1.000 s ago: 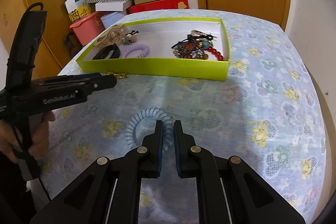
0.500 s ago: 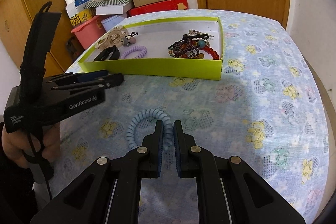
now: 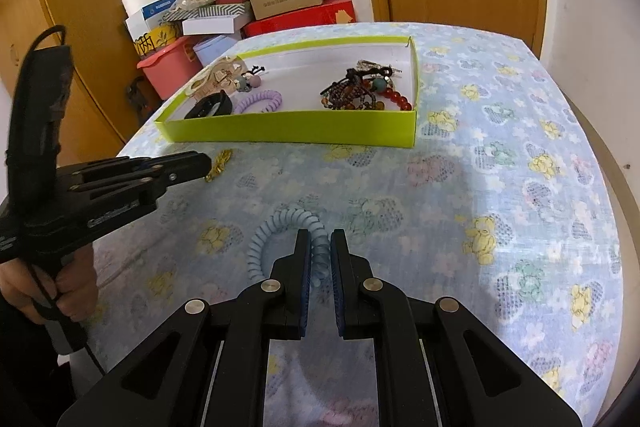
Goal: Organize jewelry
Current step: 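Grasp the gold chain with the left tool while the right tool lifts the blue coil, then carry the blue coil and gold chain into the box and open both tools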
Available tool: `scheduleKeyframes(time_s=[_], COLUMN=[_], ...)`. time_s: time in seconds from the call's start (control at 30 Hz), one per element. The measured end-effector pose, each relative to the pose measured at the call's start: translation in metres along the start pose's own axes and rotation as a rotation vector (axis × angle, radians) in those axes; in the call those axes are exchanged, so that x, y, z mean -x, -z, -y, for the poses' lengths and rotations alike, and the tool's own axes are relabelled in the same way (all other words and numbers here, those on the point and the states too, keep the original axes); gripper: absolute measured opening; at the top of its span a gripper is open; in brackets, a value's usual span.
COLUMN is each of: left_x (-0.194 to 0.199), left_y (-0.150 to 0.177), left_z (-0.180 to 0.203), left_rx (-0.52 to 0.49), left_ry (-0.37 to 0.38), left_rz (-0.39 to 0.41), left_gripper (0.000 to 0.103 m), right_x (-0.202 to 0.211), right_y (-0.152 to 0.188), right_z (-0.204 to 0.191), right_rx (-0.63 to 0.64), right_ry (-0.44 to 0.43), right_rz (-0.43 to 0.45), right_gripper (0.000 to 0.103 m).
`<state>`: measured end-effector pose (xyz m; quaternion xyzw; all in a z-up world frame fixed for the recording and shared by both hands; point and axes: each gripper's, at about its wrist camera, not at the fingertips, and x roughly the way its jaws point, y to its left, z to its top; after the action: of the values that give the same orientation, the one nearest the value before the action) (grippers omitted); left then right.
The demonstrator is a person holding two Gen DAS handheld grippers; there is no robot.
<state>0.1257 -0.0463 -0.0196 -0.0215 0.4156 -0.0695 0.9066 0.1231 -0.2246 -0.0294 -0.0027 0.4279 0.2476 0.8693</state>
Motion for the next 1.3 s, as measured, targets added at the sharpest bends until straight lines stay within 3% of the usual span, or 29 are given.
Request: scheduleKeyframes(time_s=[0.3,0.73,1.3], left_x=[0.04,0.089,0.116], left_y=[-0.007,-0.029,-0.084], left_z=[-0.004,-0.006,-0.003], left_rx=[0.009,-0.021,-0.077], left_ry=[0.06,0.084,0.086], left_rz=[0.058,0.139,0.217], left_gripper=[0.009,0.009,0.009], right_x=[0.02,0.049,0.057], right_y=[-0.004,-0.033,-0.076], right_z=[-0.009,-0.026,-0.04], right_rx=[0.013,0.074,0.145], right_ry=[-0.001,0.005,0.031], right_rz=[0.037,0.113,0.156], right_gripper=[0.01,0.01,0.01])
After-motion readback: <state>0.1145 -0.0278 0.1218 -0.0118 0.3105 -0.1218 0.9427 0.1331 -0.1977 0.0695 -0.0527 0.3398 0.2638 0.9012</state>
